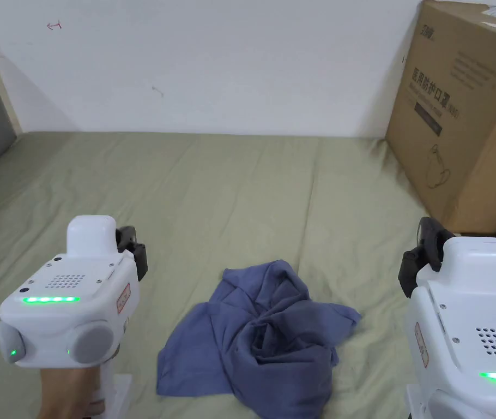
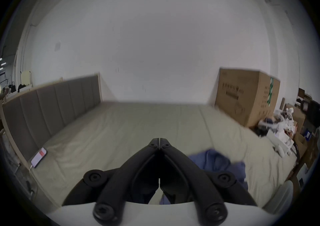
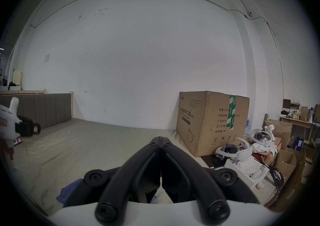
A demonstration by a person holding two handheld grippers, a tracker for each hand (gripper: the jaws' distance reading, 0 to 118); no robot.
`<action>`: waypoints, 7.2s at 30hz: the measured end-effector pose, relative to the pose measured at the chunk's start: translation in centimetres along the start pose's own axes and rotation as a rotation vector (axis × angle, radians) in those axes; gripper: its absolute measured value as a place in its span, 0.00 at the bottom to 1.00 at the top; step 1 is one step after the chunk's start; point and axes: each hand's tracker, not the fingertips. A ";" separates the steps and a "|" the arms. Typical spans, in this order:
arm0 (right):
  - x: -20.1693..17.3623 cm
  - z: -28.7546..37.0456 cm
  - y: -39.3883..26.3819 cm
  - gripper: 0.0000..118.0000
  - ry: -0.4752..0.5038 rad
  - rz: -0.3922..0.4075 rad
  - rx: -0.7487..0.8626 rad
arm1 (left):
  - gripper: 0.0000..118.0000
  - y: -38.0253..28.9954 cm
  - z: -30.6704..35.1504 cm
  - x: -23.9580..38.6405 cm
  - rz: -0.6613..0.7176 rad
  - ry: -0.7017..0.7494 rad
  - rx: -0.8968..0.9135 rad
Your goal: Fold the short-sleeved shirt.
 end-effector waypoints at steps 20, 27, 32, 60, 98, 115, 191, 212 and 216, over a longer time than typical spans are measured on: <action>0.2 -2.1 -4.1 0.00 0.010 0.019 -0.128 | 0.67 -14.2 -8.6 1.8 0.143 -0.072 -0.670; 0.6 -3.1 -5.5 0.00 0.011 0.024 -0.174 | 0.23 -16.4 -9.1 3.6 0.039 -0.026 -0.681; 1.1 -6.6 -7.6 0.00 0.041 -0.003 -0.335 | 0.02 -14.3 -7.9 3.0 0.145 -0.114 -0.620; -1.2 -19.7 -10.1 0.06 0.203 -0.057 -0.652 | 0.02 -8.3 -7.2 -1.4 0.254 -0.243 -0.420; -4.1 -30.5 5.2 0.06 0.092 -0.038 -0.303 | 0.02 14.7 -18.2 -17.8 0.110 0.232 -0.050; -1.5 -9.9 -12.7 0.06 0.131 -0.127 -0.624 | 0.02 -11.0 -2.6 -18.7 0.203 0.227 -0.344; -2.7 -20.0 -7.8 0.00 -0.072 -0.032 -0.330 | 0.57 -4.4 -37.5 -14.9 0.033 0.029 -0.688; -1.7 -32.8 -21.5 0.88 0.005 -0.087 -1.064 | 0.02 2.5 -25.2 -12.4 0.015 -0.095 -0.407; -2.8 -31.3 -21.3 0.38 0.022 -0.075 -1.006 | 0.02 2.3 -24.4 -12.3 0.012 -0.093 -0.404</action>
